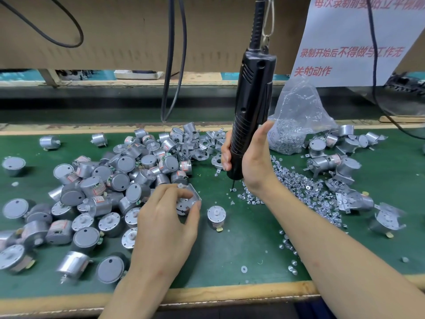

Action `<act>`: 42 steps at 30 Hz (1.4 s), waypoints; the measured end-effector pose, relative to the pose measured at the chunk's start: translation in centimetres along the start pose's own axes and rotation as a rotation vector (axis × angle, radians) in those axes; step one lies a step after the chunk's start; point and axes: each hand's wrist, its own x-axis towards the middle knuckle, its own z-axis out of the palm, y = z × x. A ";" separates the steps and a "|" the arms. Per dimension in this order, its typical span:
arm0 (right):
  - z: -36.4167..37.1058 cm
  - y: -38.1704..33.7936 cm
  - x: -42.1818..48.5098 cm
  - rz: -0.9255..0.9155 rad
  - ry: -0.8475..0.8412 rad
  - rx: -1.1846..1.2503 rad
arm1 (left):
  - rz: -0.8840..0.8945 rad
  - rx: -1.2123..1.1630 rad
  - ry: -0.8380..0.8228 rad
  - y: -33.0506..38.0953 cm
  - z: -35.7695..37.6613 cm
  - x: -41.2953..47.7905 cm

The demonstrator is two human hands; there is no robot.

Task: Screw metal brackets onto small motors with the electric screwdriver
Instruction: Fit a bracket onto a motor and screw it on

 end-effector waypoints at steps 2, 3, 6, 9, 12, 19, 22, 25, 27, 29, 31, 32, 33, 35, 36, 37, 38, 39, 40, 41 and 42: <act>0.0 -0.1 -0.1 -0.009 -0.007 0.001 | -0.013 -0.028 -0.020 0.0 0.3 -0.3; 0.0 -0.1 -0.1 -0.012 -0.011 0.001 | -0.022 -0.032 -0.031 0.0 0.4 -0.4; 0.1 -0.1 -0.2 -0.019 -0.022 0.000 | -0.018 -0.009 -0.054 0.1 0.8 -0.8; 0.2 -0.1 -0.1 -0.015 -0.027 -0.013 | -0.022 0.007 -0.056 0.1 1.1 -0.9; 0.3 -0.1 -0.1 -0.009 -0.034 -0.017 | -0.042 0.016 -0.051 0.0 1.2 -0.9; 0.4 0.1 -0.1 0.011 -0.046 -0.020 | -0.097 0.029 -0.031 0.0 1.5 -1.1; 0.4 0.2 -0.1 0.016 -0.039 -0.014 | -0.066 0.061 -0.066 0.1 1.4 -1.0; 0.4 0.2 -0.1 0.028 -0.032 0.001 | -0.048 0.074 -0.114 0.1 1.2 -1.0; 0.4 0.2 -0.1 0.035 -0.031 0.002 | -0.066 0.072 -0.128 0.1 1.1 -0.9; 0.5 0.2 -0.1 0.038 -0.033 0.000 | -0.084 0.036 -0.123 -0.1 1.1 -0.9; 0.5 0.1 -0.2 0.044 -0.032 -0.001 | -0.101 -0.009 -0.103 -0.2 1.1 -0.9; 0.5 0.1 -0.2 0.046 -0.031 -0.003 | -0.110 -0.030 -0.092 -0.3 1.2 -0.9; 0.5 0.1 -0.2 0.047 -0.030 -0.004 | -0.116 -0.050 -0.086 -0.4 1.2 -0.9; 0.5 0.1 -0.2 0.052 -0.025 0.002 | -0.115 -0.095 -0.088 -0.4 1.0 -0.9; 0.5 0.0 -0.2 0.056 -0.023 0.008 | -0.105 -0.113 -0.095 -0.3 0.8 -0.9; 0.6 0.1 -0.2 0.059 -0.022 0.011 | -0.091 -0.127 -0.105 -0.2 0.7 -0.9; 0.6 0.1 -0.2 0.060 -0.020 0.011 | -0.081 -0.137 -0.121 -0.1 0.6 -0.9; 0.6 0.1 -0.2 0.058 -0.019 0.008 | -0.077 -0.145 -0.143 0.0 0.5 -1.0; 0.7 0.1 -0.2 0.056 -0.017 0.004 | -0.076 -0.151 -0.165 0.1 0.4 -1.1; 0.7 0.1 -0.2 0.056 -0.016 0.002 | -0.072 -0.155 -0.183 0.1 0.3 -1.1; 0.8 0.1 -0.2 0.058 -0.015 0.001 | -0.065 -0.155 -0.198 0.2 0.3 -1.2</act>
